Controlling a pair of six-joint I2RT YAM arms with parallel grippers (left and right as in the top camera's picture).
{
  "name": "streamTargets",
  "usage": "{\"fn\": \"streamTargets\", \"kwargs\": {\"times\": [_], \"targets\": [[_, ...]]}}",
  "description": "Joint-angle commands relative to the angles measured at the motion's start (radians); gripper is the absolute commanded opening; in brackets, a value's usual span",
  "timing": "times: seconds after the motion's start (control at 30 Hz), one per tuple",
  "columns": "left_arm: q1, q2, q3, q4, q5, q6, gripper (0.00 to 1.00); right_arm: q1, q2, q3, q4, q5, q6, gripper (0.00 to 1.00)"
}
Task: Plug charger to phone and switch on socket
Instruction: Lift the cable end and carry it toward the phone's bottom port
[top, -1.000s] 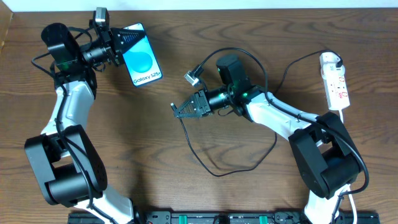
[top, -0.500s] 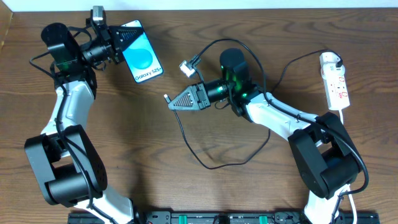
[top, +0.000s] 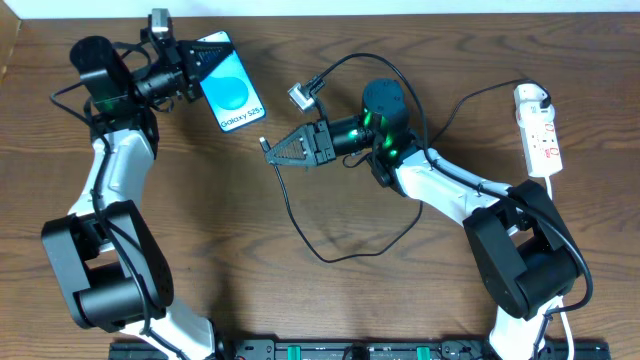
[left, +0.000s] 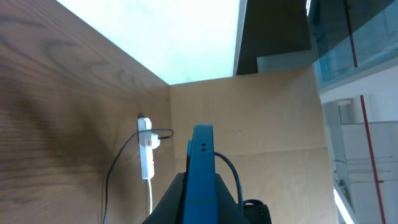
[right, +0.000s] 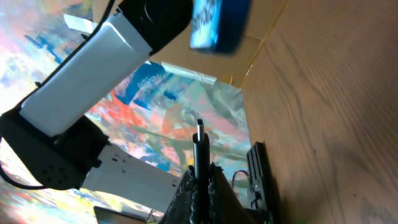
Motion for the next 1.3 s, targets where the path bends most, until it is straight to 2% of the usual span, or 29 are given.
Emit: {"fn": "streamTargets", "kwargs": {"times": [0.0,1.27], "targets": [[-0.02,-0.016,0.007,0.008,0.002,-0.004,0.07,0.007,0.007,0.007,0.033,0.018,0.06,0.01],[-0.064,-0.016,0.007,0.005,0.007,0.0,0.08,-0.002,0.007,0.007,0.054,0.053,0.078,0.01]]}}
